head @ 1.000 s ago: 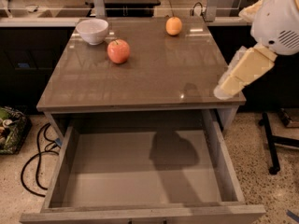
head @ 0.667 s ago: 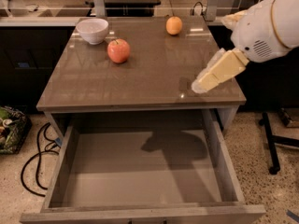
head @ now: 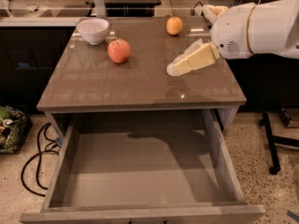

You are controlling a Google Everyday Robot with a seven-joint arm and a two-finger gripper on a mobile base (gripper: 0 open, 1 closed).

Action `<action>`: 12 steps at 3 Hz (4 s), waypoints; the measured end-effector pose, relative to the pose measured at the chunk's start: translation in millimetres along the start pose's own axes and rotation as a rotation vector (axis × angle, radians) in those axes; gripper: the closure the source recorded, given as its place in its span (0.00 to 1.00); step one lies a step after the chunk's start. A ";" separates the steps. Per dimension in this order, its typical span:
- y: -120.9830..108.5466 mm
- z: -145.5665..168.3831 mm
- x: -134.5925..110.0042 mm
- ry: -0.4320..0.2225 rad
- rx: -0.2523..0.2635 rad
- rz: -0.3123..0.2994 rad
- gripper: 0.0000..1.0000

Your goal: Place apple into top drawer

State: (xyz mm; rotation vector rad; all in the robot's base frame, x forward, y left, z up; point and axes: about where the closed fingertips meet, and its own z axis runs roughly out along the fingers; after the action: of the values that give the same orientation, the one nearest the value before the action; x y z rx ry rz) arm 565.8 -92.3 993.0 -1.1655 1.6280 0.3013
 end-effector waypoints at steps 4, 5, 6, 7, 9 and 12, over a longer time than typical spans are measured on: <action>-69.0 158.7 -2.2 -0.125 0.026 0.048 0.00; -70.4 202.6 3.6 -0.135 -0.002 0.088 0.00; -62.9 243.2 5.7 -0.150 -0.051 0.124 0.00; -51.3 271.4 5.1 -0.165 -0.085 0.151 0.00; -10.0 307.3 18.4 -0.169 -0.165 0.194 0.00; -2.9 313.3 15.9 -0.171 -0.179 0.194 0.64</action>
Offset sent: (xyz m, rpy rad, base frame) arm 0.1186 0.0561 -0.0267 0.0730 -0.0784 0.0087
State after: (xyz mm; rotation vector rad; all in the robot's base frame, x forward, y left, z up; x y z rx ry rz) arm 756.5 113.8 853.1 -1.0831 1.5885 0.6649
